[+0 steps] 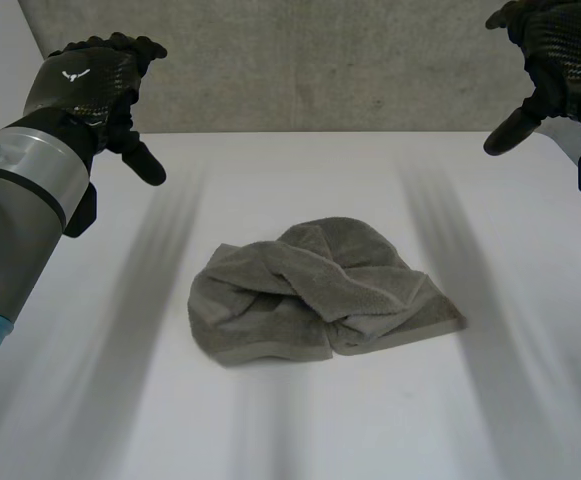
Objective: Fold the towel.
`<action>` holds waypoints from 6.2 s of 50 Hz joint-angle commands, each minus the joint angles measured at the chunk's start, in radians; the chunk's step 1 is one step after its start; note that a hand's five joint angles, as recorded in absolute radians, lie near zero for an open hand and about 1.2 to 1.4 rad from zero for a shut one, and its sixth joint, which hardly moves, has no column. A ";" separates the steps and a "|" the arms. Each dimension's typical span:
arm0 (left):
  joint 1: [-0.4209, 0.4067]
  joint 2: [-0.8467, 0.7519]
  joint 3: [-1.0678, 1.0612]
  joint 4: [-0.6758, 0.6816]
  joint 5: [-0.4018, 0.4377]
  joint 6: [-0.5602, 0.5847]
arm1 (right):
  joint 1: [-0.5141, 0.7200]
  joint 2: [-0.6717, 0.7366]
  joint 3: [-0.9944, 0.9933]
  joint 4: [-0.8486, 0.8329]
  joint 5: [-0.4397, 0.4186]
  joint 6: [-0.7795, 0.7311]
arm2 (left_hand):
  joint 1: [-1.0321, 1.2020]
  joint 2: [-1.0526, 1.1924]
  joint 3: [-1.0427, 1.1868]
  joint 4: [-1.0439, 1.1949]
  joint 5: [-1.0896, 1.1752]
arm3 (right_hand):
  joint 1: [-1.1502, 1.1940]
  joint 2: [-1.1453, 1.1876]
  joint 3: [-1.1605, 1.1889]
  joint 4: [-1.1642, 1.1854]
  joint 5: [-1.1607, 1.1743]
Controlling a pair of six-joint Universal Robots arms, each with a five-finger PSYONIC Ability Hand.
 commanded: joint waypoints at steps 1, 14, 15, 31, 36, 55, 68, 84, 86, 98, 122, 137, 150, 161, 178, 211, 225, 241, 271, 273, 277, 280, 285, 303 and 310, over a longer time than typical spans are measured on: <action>0.001 0.000 -0.002 0.002 0.002 0.000 | -0.002 0.018 -0.004 0.028 -0.040 0.002 | 0.005 0.009 0.009 0.008 -0.022 | -0.053 -0.069 -0.066 -0.083 -0.060; 0.002 0.000 0.003 0.011 0.007 -0.002 | -0.003 0.043 -0.033 0.065 -0.060 0.000 | 0.005 0.009 0.009 0.008 -0.022 | -0.053 -0.069 -0.066 -0.083 -0.060; 0.002 0.000 0.003 0.011 0.007 -0.002 | -0.003 0.043 -0.033 0.065 -0.060 0.000 | 0.005 0.009 0.009 0.008 -0.022 | -0.053 -0.069 -0.066 -0.083 -0.060; -0.007 -0.340 0.055 0.018 0.231 0.120 | 0.036 0.319 -0.030 0.202 -0.170 0.000 | 0.099 0.102 0.103 0.102 0.072 | -0.053 -0.069 -0.066 -0.083 -0.060; -0.014 -0.460 0.093 0.012 0.237 0.197 | 0.088 0.408 -0.013 0.206 -0.176 0.061 | 0.128 0.132 0.132 0.132 0.101 | -0.053 -0.069 -0.066 -0.083 -0.060; -0.091 -0.613 0.315 0.061 0.213 0.455 | 0.141 0.546 -0.269 0.113 -0.176 0.155 | 1.217 1.221 1.221 1.220 1.190 | 1.168 1.152 1.156 1.139 1.161; -0.087 -0.322 0.252 0.800 -0.154 0.317 | 0.135 0.196 -0.016 -0.828 -0.135 0.155 | 1.217 1.221 1.221 1.220 1.190 | 1.168 1.152 1.156 1.139 1.161; -0.096 -0.179 -0.354 0.718 -0.076 0.283 | 0.135 0.368 -0.183 -0.040 -0.391 -0.192 | 1.217 1.221 1.221 1.220 1.190 | 1.168 1.152 1.156 1.139 1.161; -0.096 -0.181 -0.399 0.700 -0.067 0.285 | 0.138 0.388 -0.176 0.031 -0.382 -0.283 | 1.217 1.221 1.221 1.220 1.190 | 1.168 1.152 1.156 1.139 1.161; -0.168 -0.163 -0.456 0.231 -0.016 0.279 | 0.185 0.492 -0.082 0.214 -0.212 -0.509 | 1.083 1.087 1.087 1.086 1.056 | 1.168 1.152 1.156 1.139 1.161; -0.038 -0.344 0.042 0.082 0.116 0.294 | 0.153 0.390 0.251 -0.013 -0.208 -0.511 | 0.198 0.202 0.202 0.202 0.171 | 1.168 1.152 1.156 1.139 1.161; 0.004 -0.598 0.273 -0.210 0.263 0.297 | 0.122 0.397 0.271 -0.019 -0.213 -0.511 | 0.451 0.455 0.455 0.455 0.424 | 1.168 1.152 1.156 1.139 1.161; 0.004 -0.621 0.264 -0.216 0.258 0.297 | 0.124 0.403 0.272 -0.019 -0.216 -0.511 | 0.581 0.584 0.584 0.584 0.554 | 1.168 1.152 1.156 1.139 1.161; -0.010 -0.629 0.231 -0.224 0.257 0.297 | 0.118 0.403 0.271 -0.022 -0.215 -0.511 | 0.642 0.646 0.646 0.645 0.615 | 1.168 1.152 1.156 1.139 1.161; -0.013 -0.629 0.202 -0.222 0.243 0.318 | 0.118 0.405 0.271 -0.027 -0.212 -0.511 | 0.849 0.853 0.853 0.853 0.823 | 1.168 1.152 1.156 1.139 1.161; 0.018 0.190 0.055 -0.006 0.170 0.331 | 0.004 -0.144 -0.157 0.264 -0.248 -0.276 | 1.217 1.221 1.221 1.220 1.190 | 1.168 1.152 1.156 1.139 1.161; 0.025 -0.042 0.046 -0.006 0.171 0.334 | 0.085 0.196 -0.404 0.504 -0.219 -0.498 | 1.217 1.221 1.221 1.220 1.190 | 1.168 1.152 1.156 1.139 1.161; 0.035 -0.417 0.426 0.157 0.176 0.322 | 0.199 0.468 -0.466 -0.149 0.024 -0.521 | 1.217 1.221 1.221 1.220 1.190 | 1.168 1.152 1.156 1.139 1.161; 0.090 -0.290 -0.212 0.503 0.157 0.188 | 0.187 0.411 -0.016 -0.004 -0.110 -0.419 | 1.217 1.221 1.221 1.220 1.190 | 1.168 1.152 1.156 1.139 1.161; 0.090 -0.302 -0.237 0.499 0.157 0.199 | 0.185 0.426 0.008 -0.008 -0.110 -0.419 | 1.217 1.221 1.221 1.220 1.190 | 1.168 1.152 1.156 1.139 1.161; 0.093 -0.320 -0.304 0.485 0.157 0.268 | 0.181 0.500 0.053 -0.019 -0.110 -0.419 | 1.217 1.221 1.221 1.220 1.190 | 1.168 1.152 1.156 1.139 1.161; 0.091 -0.323 -0.342 0.485 0.157 0.308 | 0.179 0.541 0.070 -0.019 -0.110 -0.419 | 1.217 1.221 1.221 1.220 1.190 | 1.168 1.152 1.156 1.139 1.161; 0.082 -0.311 -0.379 0.486 0.156 0.319 | 0.178 0.541 0.094 -0.037 -0.109 -0.412 | 1.217 1.221 1.221 1.220 1.190 | 1.168 1.152 1.156 1.139 1.161; 0.140 -0.216 -0.414 0.494 0.156 0.311 | -0.006 0.310 0.120 -0.080 -0.169 -0.328 | 1.217 1.221 1.221 1.220 1.190 | 0.124 0.108 0.111 0.094 0.117; 0.147 -0.135 -0.442 0.485 0.153 0.311 | -0.046 0.342 -0.026 0.080 -0.302 -0.317 | 1.217 1.221 1.221 1.220 1.190 | 0.148 0.132 0.135 0.118 0.141</action>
